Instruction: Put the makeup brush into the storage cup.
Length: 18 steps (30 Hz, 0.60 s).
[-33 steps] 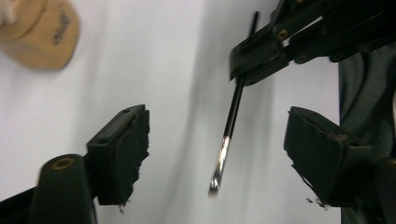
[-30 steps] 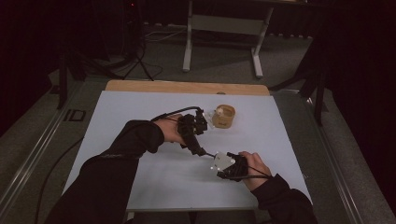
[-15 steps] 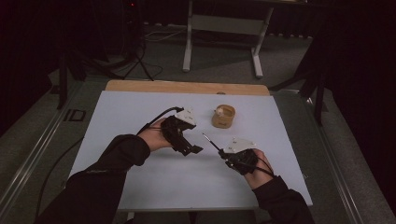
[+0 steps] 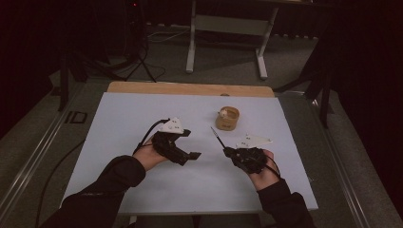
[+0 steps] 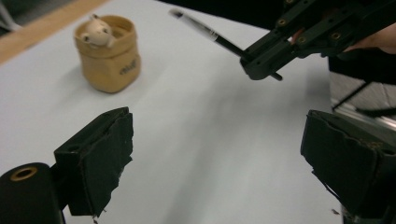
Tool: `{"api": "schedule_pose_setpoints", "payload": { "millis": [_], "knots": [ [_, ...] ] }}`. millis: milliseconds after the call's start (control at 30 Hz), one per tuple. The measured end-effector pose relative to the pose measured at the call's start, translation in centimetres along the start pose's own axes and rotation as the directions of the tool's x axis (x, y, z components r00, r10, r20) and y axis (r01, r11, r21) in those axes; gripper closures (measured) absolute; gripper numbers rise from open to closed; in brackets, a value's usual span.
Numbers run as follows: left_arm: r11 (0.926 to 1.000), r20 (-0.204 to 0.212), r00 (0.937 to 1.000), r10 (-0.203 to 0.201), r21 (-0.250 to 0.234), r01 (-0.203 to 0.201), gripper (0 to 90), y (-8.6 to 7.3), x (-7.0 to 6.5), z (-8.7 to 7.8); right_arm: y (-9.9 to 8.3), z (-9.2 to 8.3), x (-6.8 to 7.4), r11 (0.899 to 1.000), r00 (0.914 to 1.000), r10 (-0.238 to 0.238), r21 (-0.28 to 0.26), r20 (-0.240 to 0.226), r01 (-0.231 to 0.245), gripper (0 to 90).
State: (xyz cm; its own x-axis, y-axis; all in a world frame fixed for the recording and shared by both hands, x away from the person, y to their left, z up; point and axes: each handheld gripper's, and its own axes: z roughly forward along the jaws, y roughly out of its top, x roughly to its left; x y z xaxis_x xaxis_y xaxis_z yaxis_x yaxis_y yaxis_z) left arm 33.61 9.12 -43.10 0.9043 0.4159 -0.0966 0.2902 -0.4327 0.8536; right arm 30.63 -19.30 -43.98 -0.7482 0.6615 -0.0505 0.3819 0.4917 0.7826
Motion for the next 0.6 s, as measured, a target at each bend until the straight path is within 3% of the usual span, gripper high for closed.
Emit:
{"api": "schedule_pose_setpoints", "payload": {
  "millis": [133, 233, 333, 533, 600],
  "knots": [
    [0.9983, -0.016, 0.9998, -0.014, -0.056, 0.014, 10.0, -0.6, -0.1, -0.1, 0.2, -0.2, -0.2, 0.999, 0.9994, 0.032, -0.03, -0.011, -0.032, 85.7],
    [0.9956, -0.027, 0.9988, -0.041, -0.086, 0.038, 10.3, -0.8, -0.2, 0.2, 0.3, -0.3, -0.2, 0.998, 0.9995, 0.032, -0.05, 0.002, -0.032, 85.7],
    [0.9918, -0.013, 0.9977, -0.067, -0.11, 0.065, 10.4, -1.0, -0.5, 0.5, 0.4, -0.5, -0.3, 0.996, 0.9993, 0.037, -0.079, 0.007, -0.037, 85.7],
    [0.9809, 0.018, 0.9932, -0.115, -0.156, 0.117, 10.6, -1.9, -0.9, 1.7, 0.5, -0.7, -1.0, 0.983, 0.9916, 0.118, -0.133, -0.052, -0.124, 85.7],
    [0.9801, 0.031, 0.9921, -0.121, -0.154, 0.125, 10.6, -2.2, -1.1, 2.2, 0.6, -0.7, -1.0, 0.981, 0.9917, 0.122, -0.144, -0.041, -0.127, 85.8]
  ]
}}
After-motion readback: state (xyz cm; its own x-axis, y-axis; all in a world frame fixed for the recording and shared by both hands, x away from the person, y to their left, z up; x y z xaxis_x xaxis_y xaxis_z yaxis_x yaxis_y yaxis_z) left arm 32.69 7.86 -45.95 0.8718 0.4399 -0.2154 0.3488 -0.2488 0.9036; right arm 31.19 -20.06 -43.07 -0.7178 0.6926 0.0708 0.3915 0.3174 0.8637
